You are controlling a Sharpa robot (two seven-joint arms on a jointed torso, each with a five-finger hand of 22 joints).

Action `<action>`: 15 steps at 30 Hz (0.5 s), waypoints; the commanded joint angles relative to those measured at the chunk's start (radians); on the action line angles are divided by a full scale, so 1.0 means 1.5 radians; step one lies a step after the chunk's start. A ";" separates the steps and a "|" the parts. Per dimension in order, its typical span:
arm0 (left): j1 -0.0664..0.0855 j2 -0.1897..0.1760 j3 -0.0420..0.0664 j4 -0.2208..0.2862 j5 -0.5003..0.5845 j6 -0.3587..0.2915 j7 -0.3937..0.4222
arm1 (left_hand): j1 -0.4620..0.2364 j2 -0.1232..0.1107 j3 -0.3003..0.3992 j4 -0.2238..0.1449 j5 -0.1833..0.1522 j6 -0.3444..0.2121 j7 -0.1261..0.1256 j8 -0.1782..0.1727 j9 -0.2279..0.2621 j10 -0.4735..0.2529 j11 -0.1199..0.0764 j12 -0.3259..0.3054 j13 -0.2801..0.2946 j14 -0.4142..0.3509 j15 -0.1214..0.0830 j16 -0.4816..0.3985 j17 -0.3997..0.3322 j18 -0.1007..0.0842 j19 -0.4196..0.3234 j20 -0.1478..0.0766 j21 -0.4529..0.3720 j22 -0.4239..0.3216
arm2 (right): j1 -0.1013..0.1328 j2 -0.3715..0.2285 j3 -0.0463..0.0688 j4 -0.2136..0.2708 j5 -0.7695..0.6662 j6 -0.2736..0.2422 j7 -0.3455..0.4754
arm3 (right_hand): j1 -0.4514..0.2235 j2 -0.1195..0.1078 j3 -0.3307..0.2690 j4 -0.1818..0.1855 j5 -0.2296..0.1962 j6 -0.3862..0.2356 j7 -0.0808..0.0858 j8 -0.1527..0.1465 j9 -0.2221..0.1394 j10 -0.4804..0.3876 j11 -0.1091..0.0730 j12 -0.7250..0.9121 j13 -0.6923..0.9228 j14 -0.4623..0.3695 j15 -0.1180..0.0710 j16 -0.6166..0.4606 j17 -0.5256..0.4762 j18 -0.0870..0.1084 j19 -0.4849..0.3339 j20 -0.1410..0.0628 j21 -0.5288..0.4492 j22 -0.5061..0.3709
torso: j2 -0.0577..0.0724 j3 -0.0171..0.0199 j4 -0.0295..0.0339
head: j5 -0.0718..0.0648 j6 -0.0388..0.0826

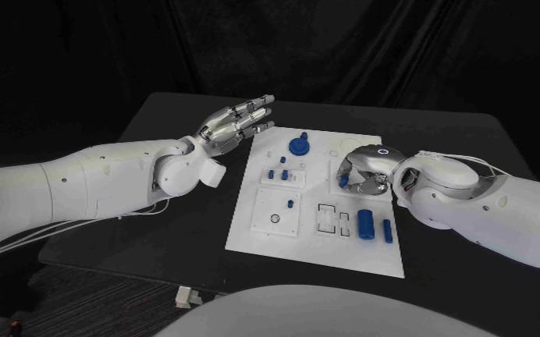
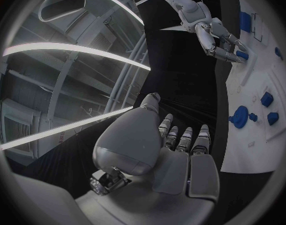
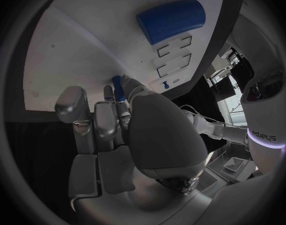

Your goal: Assemble the parts on the task board

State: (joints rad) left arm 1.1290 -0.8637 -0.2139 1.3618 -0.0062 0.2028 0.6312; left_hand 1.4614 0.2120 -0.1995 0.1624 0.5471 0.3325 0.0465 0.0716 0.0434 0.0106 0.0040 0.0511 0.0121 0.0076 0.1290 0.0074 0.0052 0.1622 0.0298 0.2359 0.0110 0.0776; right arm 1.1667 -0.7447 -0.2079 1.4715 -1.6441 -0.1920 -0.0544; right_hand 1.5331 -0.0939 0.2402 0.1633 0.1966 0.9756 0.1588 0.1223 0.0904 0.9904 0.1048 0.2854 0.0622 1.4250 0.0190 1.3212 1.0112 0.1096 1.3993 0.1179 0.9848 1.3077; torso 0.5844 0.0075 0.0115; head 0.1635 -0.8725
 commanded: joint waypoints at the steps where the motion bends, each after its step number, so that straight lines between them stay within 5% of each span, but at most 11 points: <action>1: -0.002 0.001 0.001 0.000 0.003 0.012 0.002 | -0.002 0.007 0.002 -0.005 0.004 0.008 0.003 0.004 0.001 0.001 0.006 0.006 0.002 0.002 0.005 0.004 0.001 0.011 0.000 0.006 0.005 0.001 | -0.004 0.001 0.000 -0.002 -0.004 -0.030 0.019 | -0.004 -0.007 0.008 0.001 -0.003 0.008 -0.001 0.001 0.001 0.017 -0.003 -0.009 0.000 0.004 -0.003 0.002 0.003 -0.002 0.006 0.000 0.007 0.081 | 0.000 0.0001 -0.0003 | 0.000 0.000; 15: -0.006 0.003 0.001 -0.004 0.003 0.015 -0.009 | 0.000 0.015 0.009 -0.012 0.005 0.029 0.012 0.015 0.004 0.007 0.018 0.023 0.005 0.003 0.007 0.006 0.002 0.012 0.002 0.009 0.006 0.002 | -0.003 -0.018 0.000 0.020 -0.004 -0.113 0.042 | 0.018 -0.005 0.057 -0.028 -0.003 0.095 -0.027 0.036 0.037 0.125 -0.031 -0.052 0.001 0.016 -0.026 0.003 0.015 -0.007 0.016 -0.022 0.037 0.088 | 0.000 -0.0001 -0.0001 | 0.009 0.000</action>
State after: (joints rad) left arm 1.1219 -0.8604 -0.2139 1.3550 -0.0061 0.2092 0.6161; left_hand 1.4607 0.2250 -0.1868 0.1499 0.5510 0.3719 0.0644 0.0890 0.0475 0.0233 0.0238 0.0803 0.0182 0.0111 0.1325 0.0114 0.0061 0.1623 0.0302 0.2434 0.0147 0.0802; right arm 1.1599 -0.7677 -0.2082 1.4919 -1.6445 -0.2870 -0.0118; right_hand 1.5547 -0.1040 0.3224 0.1244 0.1915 1.1111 0.1177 0.1718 0.1397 1.1471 0.0847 0.2118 0.0614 1.4475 -0.0127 1.3212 1.0320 0.1096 1.4242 0.0930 1.0353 1.3075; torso 0.5845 0.0071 0.0110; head 0.1740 -0.8725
